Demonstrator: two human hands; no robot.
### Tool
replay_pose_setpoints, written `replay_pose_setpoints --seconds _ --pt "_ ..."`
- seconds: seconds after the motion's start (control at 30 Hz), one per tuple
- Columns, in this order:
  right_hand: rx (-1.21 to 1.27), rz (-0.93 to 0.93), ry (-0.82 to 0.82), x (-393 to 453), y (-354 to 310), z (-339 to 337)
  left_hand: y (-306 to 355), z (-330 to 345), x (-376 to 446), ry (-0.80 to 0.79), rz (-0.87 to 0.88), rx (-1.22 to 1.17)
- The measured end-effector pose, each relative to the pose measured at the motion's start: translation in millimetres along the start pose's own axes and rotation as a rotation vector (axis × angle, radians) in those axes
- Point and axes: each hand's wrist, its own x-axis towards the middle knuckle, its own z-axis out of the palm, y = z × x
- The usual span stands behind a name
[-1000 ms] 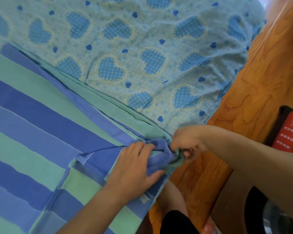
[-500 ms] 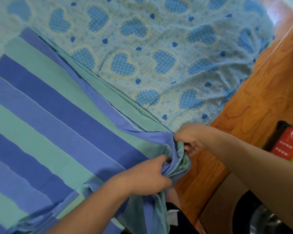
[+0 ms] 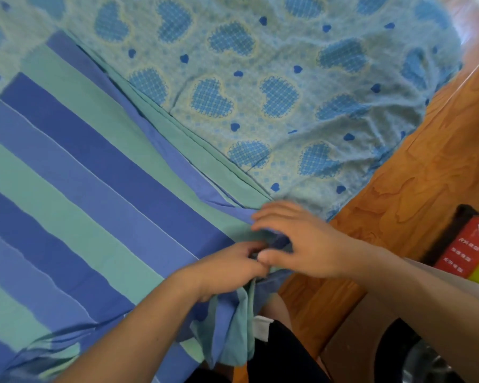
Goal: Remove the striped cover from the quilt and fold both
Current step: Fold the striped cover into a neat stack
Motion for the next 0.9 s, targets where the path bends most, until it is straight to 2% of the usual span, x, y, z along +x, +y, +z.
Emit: replay_pose_setpoints --seconds 0.1,0.17,0.23,0.27,0.33,0.4,0.43,0.47,0.53,0.6,0.67,0.73,0.8,0.83,0.9 --pt "0.011 0.034 -0.360 6.5 -9.1 5.0 -8.4 -5.4 -5.7 -0.005 -0.001 -0.122" --pt "-0.163 0.032 -0.496 6.1 -1.9 3.0 -25.8 -16.2 -14.9 0.171 -0.019 -0.144" --pt "-0.359 0.004 -0.563 4.2 6.2 1.8 -53.1 -31.6 -32.3 0.419 -0.024 -0.035" --pt "-0.427 -0.024 -0.581 2.1 9.5 2.6 -67.7 -38.4 -43.4 0.486 -0.021 0.024" --pt "-0.492 -0.057 -0.627 -2.5 14.5 3.8 -98.9 -47.0 -63.3 0.481 -0.036 0.169" --pt "-0.423 0.065 -0.646 -3.4 14.0 3.8 -125.4 -47.2 -75.9 0.415 -0.084 0.357" --pt "-0.404 0.138 -0.565 -0.5 12.7 5.5 -135.4 -45.2 -78.6 0.401 -0.093 0.430" --pt "-0.433 0.182 -0.407 5.7 10.9 8.7 -143.1 -42.4 -78.9 0.406 -0.085 0.469" --pt "-0.519 0.192 -0.031 26.9 3.7 17.4 -150.6 -36.5 -75.9 0.446 -0.058 0.473" --pt "-0.547 0.165 0.218 52.2 1.7 28.1 -152.0 -31.8 -71.0 0.482 -0.051 0.506" --pt "-0.545 0.249 0.209 72.4 4.4 33.6 -153.1 -27.0 -68.2 0.507 -0.055 0.551" --pt "-0.531 0.425 0.143 82.2 14.4 32.3 -155.6 -22.8 -69.6 0.525 -0.032 0.551" --pt "-0.595 0.538 0.186 77.5 16.4 27.3 -161.5 -19.2 -76.7 0.557 0.006 0.549" --pt "-0.643 0.497 0.232 70.9 11.0 28.1 -166.1 -16.9 -81.7 0.581 0.022 0.583" --pt "-0.634 0.262 0.292 43.5 -7.2 43.6 -177.4 -9.5 -92.5 0.631 0.045 0.687"
